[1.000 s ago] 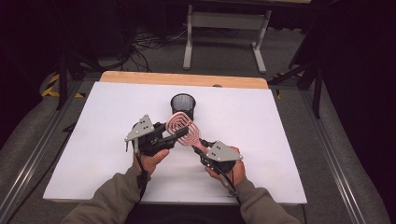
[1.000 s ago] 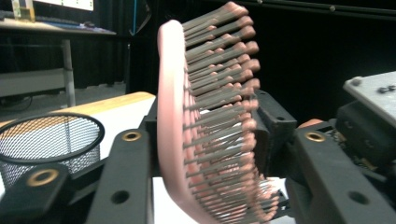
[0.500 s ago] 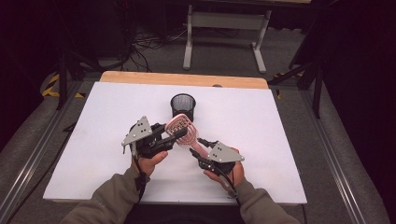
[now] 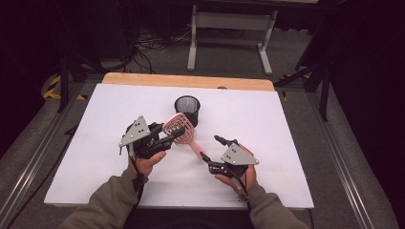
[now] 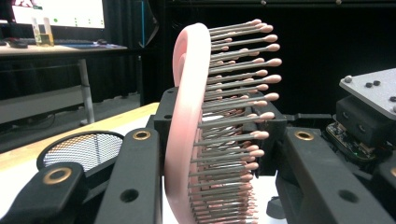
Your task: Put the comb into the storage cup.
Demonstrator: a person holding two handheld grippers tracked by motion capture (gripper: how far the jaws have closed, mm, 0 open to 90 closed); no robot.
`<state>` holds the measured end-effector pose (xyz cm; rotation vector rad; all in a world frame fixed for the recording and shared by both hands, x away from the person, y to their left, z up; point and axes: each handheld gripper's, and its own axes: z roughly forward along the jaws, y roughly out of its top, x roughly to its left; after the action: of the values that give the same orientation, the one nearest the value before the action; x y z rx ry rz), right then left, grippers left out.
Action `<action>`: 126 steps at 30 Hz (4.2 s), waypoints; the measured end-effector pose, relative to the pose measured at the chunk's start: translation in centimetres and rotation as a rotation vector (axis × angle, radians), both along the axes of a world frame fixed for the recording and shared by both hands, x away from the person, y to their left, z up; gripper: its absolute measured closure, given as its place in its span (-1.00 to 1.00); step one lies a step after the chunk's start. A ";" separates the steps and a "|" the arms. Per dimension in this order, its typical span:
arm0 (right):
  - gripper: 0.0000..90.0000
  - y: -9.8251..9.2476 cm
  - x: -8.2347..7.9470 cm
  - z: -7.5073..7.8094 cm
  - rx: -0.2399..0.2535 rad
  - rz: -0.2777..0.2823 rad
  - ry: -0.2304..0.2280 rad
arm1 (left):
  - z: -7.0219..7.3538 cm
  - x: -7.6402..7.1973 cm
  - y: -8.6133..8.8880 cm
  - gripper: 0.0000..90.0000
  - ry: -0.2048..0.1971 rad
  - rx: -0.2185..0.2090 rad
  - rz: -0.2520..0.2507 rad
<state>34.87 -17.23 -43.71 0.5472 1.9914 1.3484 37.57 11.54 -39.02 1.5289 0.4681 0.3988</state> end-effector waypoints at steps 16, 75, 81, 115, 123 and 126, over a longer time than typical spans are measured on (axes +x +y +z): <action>-0.67 -2.2 -0.4 0.1 -0.006 -0.030 -0.020 | 0.5 0.0 1.7 0.40 -0.024 0.023 0.044; -0.91 -5.7 -1.1 -1.2 -0.032 -0.053 0.024 | 6.9 2.5 4.2 0.40 -0.120 0.059 0.133; -0.91 -5.7 -1.1 -1.2 -0.032 -0.050 0.024 | 7.7 3.1 3.9 0.40 -0.123 0.060 0.136; -0.90 -5.5 -1.1 -1.3 -0.045 -0.040 0.027 | 9.9 7.9 0.6 0.40 -0.112 0.119 0.189; -0.90 -5.5 -1.1 -1.3 -0.053 -0.042 0.030 | 9.8 8.7 0.2 0.40 -0.101 0.132 0.206; -0.90 -5.5 -1.1 -1.4 -0.054 -0.040 0.030 | 9.8 8.9 -0.1 0.40 -0.105 0.133 0.213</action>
<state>33.81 -22.73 -45.07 0.5822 2.0243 1.2656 46.50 11.42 -29.21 1.5824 0.5325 0.6839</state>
